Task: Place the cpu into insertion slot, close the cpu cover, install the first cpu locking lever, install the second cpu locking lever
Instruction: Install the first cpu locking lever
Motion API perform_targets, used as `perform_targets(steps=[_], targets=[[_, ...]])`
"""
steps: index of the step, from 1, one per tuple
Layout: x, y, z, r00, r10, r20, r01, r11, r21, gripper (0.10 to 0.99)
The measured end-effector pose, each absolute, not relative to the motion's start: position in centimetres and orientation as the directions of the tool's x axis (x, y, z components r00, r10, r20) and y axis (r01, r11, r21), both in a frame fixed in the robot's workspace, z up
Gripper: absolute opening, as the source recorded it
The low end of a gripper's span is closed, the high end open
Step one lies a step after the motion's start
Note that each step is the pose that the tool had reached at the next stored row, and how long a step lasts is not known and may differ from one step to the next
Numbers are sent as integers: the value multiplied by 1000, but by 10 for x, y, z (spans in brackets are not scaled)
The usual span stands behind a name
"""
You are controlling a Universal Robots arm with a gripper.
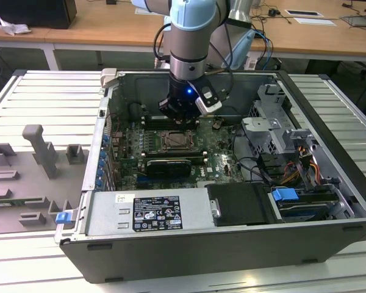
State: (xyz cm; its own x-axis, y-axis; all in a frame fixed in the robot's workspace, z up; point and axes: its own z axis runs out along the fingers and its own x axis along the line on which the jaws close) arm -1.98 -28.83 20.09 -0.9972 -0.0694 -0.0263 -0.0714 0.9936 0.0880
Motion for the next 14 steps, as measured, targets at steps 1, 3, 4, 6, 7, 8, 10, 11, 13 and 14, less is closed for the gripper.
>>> perform_targets(steps=[1, 3, 4, 6, 7, 8, 10, 11, 13, 14], targets=[[-20, -288, 201, -997, -69, -27, -71, 993, 91, 106], [-20, -288, 202, -997, -69, -28, -71, 993, 98, 106], [-20, -288, 203, -997, -69, -28, -71, 993, 99, 106], [-20, -288, 207, -997, -69, -27, -71, 993, 98, 106], [-20, -288, 210, -997, -69, -27, -71, 993, 98, 106], [-20, -288, 217, -997, -69, -27, -71, 993, 98, 106], [-20, -289, 217, -997, -69, -27, -72, 993, 98, 106], [-20, -291, 217, -997, -69, -27, -71, 993, 98, 106], [-20, -293, 217, -997, -69, -27, -71, 993, 98, 106], [-20, -293, 217, -997, -69, -27, -71, 993, 98, 106]])
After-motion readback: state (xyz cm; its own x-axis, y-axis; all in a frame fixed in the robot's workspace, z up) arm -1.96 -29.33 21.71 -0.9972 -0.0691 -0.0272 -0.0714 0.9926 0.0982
